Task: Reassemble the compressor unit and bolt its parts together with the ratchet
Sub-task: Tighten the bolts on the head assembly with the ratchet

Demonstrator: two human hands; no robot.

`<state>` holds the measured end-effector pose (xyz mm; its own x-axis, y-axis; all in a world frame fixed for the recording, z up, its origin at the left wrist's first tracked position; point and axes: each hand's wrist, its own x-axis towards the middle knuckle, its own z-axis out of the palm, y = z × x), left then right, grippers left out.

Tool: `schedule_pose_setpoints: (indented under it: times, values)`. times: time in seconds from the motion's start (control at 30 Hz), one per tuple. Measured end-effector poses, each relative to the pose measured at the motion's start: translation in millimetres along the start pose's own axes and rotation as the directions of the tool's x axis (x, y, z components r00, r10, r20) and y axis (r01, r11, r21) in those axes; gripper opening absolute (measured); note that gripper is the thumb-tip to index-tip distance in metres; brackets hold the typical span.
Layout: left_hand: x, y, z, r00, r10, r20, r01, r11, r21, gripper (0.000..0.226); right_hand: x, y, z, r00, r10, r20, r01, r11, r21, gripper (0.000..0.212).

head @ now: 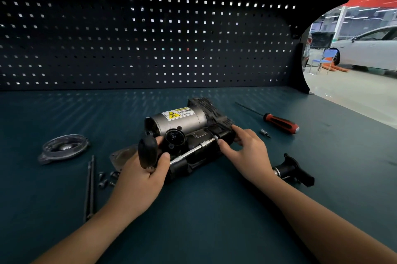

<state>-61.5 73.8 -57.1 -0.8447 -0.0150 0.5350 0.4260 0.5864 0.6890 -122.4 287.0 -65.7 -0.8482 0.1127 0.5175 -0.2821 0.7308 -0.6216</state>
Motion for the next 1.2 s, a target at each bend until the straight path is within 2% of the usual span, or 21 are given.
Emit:
schedule_pose_setpoints:
  times: [0.13, 0.23, 0.3, 0.37, 0.47, 0.57, 0.67, 0.8, 0.93, 1.0, 1.07, 1.13, 1.2]
  values:
    - [-1, -4, 4, 0.999, -0.008, -0.05, 0.009, 1.0, 0.029, 0.038, 0, 1, -1, 0.999, 0.025, 0.026, -0.026, 0.999, 0.038, 0.065]
    - [-1, -1, 5, 0.998, 0.04, -0.043, -0.039, 0.999, 0.023, 0.027, -1, 2, 0, 0.998, 0.038, 0.047, -0.04, 0.997, 0.059, 0.072]
    - [1, -2, 5, 0.999, 0.031, -0.017, -0.03, 0.999, 0.032, 0.051, 0, 3, 0, 0.998, 0.043, 0.038, -0.045, 0.996, 0.073, 0.072]
    - [2, -3, 5, 0.999, 0.037, -0.034, -0.035, 0.997, 0.064, 0.058, 0, 3, 0, 0.999, 0.039, 0.032, -0.042, 0.996, 0.079, 0.072]
    - [-1, -1, 3, 0.999, 0.049, -0.021, -0.047, 0.995, 0.088, 0.047, -1, 3, -1, 0.999, 0.027, 0.021, -0.029, 0.996, 0.084, 0.069]
    - [-3, -7, 1, 0.998, 0.026, 0.048, -0.031, 0.995, 0.092, 0.05, -1, 2, 0, 1.0, 0.027, 0.003, -0.027, 0.996, 0.081, 0.066]
    - [-2, -7, 3, 0.999, 0.047, -0.006, -0.046, 0.992, 0.118, 0.048, -3, 0, 2, 0.999, 0.044, -0.004, -0.044, 0.996, 0.082, 0.066]
    - [5, -1, 4, 0.988, 0.147, -0.044, -0.139, 0.979, 0.148, 0.03, -2, 0, 2, 0.997, 0.074, 0.027, -0.076, 0.994, 0.073, 0.068]
    - [9, -5, 4, 0.997, 0.064, -0.053, -0.063, 0.998, 0.021, 0.034, -3, -2, 4, 0.995, 0.089, 0.049, -0.092, 0.994, 0.054, 0.068]
    - [9, -6, 5, 0.997, 0.062, -0.036, -0.062, 0.998, -0.01, 0.042, -3, -3, 2, 0.993, 0.105, 0.05, -0.108, 0.991, 0.072, 0.064]
    - [8, -4, 4, 0.997, 0.073, -0.01, -0.073, 0.997, 0.005, 0.042, -2, -4, -1, 0.992, 0.12, 0.046, -0.126, 0.977, 0.171, 0.051]
    - [7, -3, 2, 0.995, 0.094, -0.038, -0.091, 0.993, 0.073, 0.038, -1, -4, -4, 0.986, 0.157, 0.05, -0.165, 0.944, 0.285, 0.04]
    - [8, 0, -3, 0.984, 0.157, -0.084, -0.139, 0.972, 0.192, 0.035, 0, -5, -4, 0.981, 0.194, 0.017, -0.19, 0.934, 0.304, 0.03]
